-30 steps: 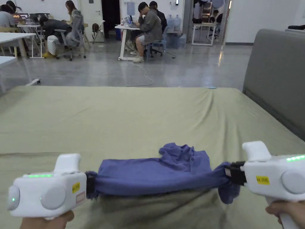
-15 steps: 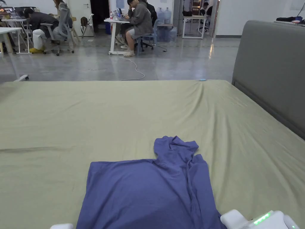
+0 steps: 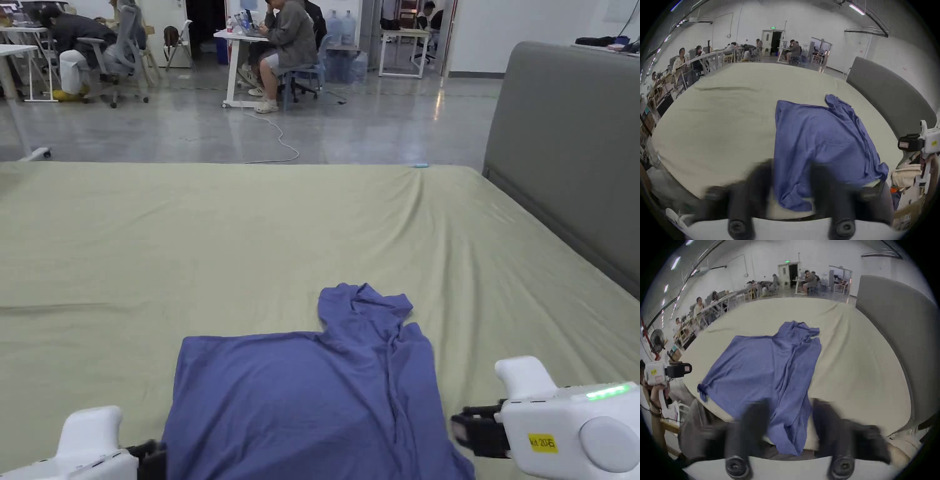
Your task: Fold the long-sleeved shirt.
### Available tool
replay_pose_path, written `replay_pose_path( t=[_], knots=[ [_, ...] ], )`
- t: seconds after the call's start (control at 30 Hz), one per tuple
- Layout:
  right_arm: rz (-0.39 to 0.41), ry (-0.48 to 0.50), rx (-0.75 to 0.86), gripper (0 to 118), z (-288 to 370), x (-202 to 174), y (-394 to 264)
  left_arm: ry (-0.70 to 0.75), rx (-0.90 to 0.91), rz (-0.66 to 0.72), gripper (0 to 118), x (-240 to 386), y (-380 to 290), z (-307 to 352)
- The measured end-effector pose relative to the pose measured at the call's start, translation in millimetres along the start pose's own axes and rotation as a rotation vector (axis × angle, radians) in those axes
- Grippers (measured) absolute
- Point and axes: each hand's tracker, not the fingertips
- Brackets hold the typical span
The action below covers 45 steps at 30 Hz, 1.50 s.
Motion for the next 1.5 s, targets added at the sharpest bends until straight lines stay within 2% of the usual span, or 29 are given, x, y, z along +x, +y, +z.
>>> replay_pose_path(
  t=[0.03,0.13,0.27,0.3,0.33,0.37,0.4,0.5,0.6,0.63,0.7,0.77,0.8,0.87,0.9,0.93,0.97,1.07,1.2,1.23,1.27,1.3,1.33,1.37,1.4,1.43,1.47,1.5],
  knots=[
    [-0.010,-0.014,-0.015,0,-6,-2,-1,0.010,-0.007,-0.003,0,2,0,-5],
    [0.014,0.011,-0.053,0,-18,-7,-12,-0.034,-0.030,-0.015,0,2,-2,-10],
    [0.006,0.006,-0.083,0,-28,-10,-21,-0.038,-0.032,-0.019,0,4,0,-16],
    [0.001,-0.001,-0.088,18,-28,-10,-24,-0.039,-0.032,-0.018,0,4,3,-18],
    [-0.006,-0.003,-0.094,69,-25,-9,-28,-0.038,-0.029,-0.019,0,5,6,-20],
    [-0.004,-0.001,-0.102,95,-26,-10,-32,-0.034,-0.023,-0.019,0,6,10,-22],
    [0.000,0.010,-0.122,100,-28,-11,-39,-0.032,-0.020,-0.019,0,5,15,-25],
    [0.070,-0.030,-0.194,96,-35,-16,-54,-0.029,-0.017,-0.014,0,4,27,-39],
    [0.104,-0.044,-0.288,92,-54,-18,-67,-0.021,-0.034,-0.003,0,4,44,-57],
    [0.107,-0.035,-0.298,84,-60,-19,-70,-0.022,-0.043,0.009,0,2,50,-65],
    [0.113,-0.015,-0.301,60,-70,-19,-73,-0.005,-0.041,0.015,0,1,67,-78],
    [0.126,-0.010,-0.293,11,-77,-18,-73,0.025,-0.027,0.002,0,-2,87,-94],
    [0.131,-0.026,-0.300,2,-80,-18,-72,0.039,-0.024,-0.007,10,-4,97,-102],
    [0.128,-0.018,-0.306,1,-79,-14,-67,0.056,-0.039,-0.032,85,-7,118,-128],
    [0.130,-0.017,-0.305,1,-78,-13,-66,0.072,-0.074,-0.057,114,-8,126,-142],
    [0.131,-0.020,-0.304,1,-78,-13,-64,0.078,-0.092,-0.065,118,-11,138,-159],
    [0.133,-0.022,-0.304,1,-78,-13,-62,0.056,-0.049,-0.092,118,-12,151,-175],
    [0.104,-0.009,-0.313,1,-79,-10,-58,0.124,-0.182,-0.141,118,-17,173,-228],
    [0.102,-0.003,-0.326,1,-83,-10,-58,0.091,-0.308,-0.121,118,-23,186,-285],
    [0.104,-0.002,-0.327,1,-84,-10,-58,0.089,-0.345,-0.121,113,-23,187,-297],
    [0.103,-0.002,-0.333,1,-85,-10,-59,0.094,-0.368,-0.123,98,-24,187,-306],
    [0.102,0.001,-0.336,1,-85,-10,-57,0.111,-0.358,-0.106,90,-25,186,-313],
    [0.101,0.001,-0.337,1,-85,-10,-56,0.107,-0.366,-0.089,89,-26,180,-316],
    [0.099,0.003,-0.340,1,-86,-9,-55,0.079,-0.355,-0.069,79,-24,179,-313],
    [0.097,0.005,-0.342,1,-86,-9,-56,0.113,-0.340,-0.101,60,-18,181,-307],
    [0.091,0.007,-0.341,1,-87,-9,-56,0.093,-0.345,-0.133,60,-13,182,-299],
    [0.087,0.008,-0.343,1,-88,-8,-55,0.083,-0.333,-0.149,52,-8,182,-292],
    [0.088,0.010,-0.344,1,-88,-9,-55,0.112,-0.302,-0.188,33,-2,183,-283]
  ],
)
